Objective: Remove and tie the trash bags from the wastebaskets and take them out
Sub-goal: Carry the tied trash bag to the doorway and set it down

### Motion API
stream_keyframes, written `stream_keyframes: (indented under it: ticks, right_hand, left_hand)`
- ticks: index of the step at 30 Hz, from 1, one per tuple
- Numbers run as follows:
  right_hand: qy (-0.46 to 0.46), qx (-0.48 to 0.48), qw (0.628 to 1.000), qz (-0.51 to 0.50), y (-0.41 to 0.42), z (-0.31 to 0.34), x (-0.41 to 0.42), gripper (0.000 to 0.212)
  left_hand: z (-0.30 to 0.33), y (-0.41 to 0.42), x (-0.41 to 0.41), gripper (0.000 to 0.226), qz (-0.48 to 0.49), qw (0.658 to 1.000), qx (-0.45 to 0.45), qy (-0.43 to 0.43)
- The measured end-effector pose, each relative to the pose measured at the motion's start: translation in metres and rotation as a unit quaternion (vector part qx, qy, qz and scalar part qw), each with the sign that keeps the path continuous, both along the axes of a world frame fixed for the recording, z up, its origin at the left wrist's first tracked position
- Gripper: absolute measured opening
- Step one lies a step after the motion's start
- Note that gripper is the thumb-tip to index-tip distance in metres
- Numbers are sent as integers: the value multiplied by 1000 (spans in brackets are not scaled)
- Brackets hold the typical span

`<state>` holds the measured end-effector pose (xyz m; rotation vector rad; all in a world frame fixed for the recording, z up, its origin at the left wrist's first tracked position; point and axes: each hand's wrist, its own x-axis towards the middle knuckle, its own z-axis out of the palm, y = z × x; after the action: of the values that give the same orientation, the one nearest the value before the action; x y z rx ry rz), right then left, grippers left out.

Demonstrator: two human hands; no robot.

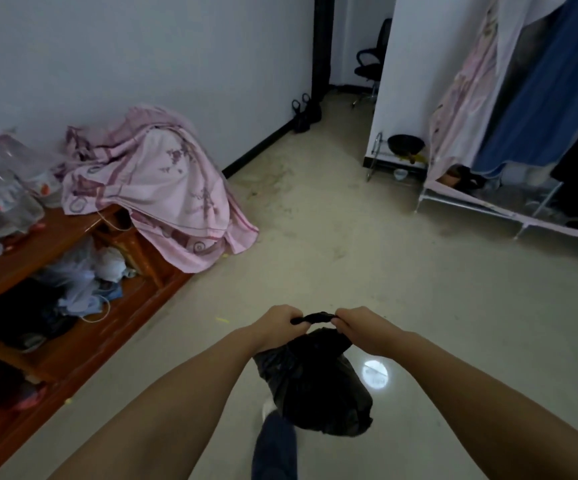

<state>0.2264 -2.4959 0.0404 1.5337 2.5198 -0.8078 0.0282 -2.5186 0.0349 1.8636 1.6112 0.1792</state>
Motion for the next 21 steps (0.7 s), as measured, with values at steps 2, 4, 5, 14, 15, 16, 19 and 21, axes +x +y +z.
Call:
stream_keyframes:
  ticks: [2, 4, 5, 14, 15, 16, 19, 21]
  right_hand:
    - [4, 6, 1000, 0, 64, -6, -6, 29]
    - [6, 9, 1000, 2, 126, -9, -16, 29]
    - [8, 8, 1000, -1, 156, -9, -21, 29]
    - [39, -8, 997, -60, 401, 12, -27, 28]
    - [38, -6, 997, -64, 428, 10, -24, 28]
    - [38, -7, 997, -67, 456, 7, -20, 28]
    - [36, 0, 998, -52, 545, 1, -12, 28]
    - [37, 0, 999, -30, 607, 1, -7, 28]
  left_hand:
    - [-3, 60, -5, 25, -8, 1000, 6, 4]
    - [-4, 121, -12, 24, -20, 1000, 5, 3]
    - [-4, 151, -17, 23, -23, 1000, -2, 3]
    - [20, 424, -30, 23, -44, 999, -9, 6]
    - [18, 452, -27, 23, -46, 999, -10, 7]
    - [14, 482, -24, 23, -47, 999, -11, 6]
    - [4, 573, -16, 24, -49, 999, 0, 12]
    - [1, 632, -11, 26, -38, 999, 1, 9]
